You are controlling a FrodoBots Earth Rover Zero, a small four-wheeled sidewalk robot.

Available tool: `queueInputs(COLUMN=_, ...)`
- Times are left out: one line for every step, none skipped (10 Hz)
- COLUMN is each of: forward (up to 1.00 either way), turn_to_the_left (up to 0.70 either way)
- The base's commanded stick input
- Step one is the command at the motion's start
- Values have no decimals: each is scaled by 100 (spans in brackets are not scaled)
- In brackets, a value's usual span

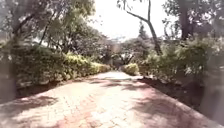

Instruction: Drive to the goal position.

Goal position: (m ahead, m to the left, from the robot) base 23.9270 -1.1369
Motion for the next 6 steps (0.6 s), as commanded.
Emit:
queueInputs(forward=50, turn_to_the_left=0)
queueInputs(forward=50, turn_to_the_left=0)
queueInputs(forward=50, turn_to_the_left=0)
queueInputs(forward=50, turn_to_the_left=0)
queueInputs(forward=50, turn_to_the_left=0)
queueInputs(forward=50, turn_to_the_left=0)
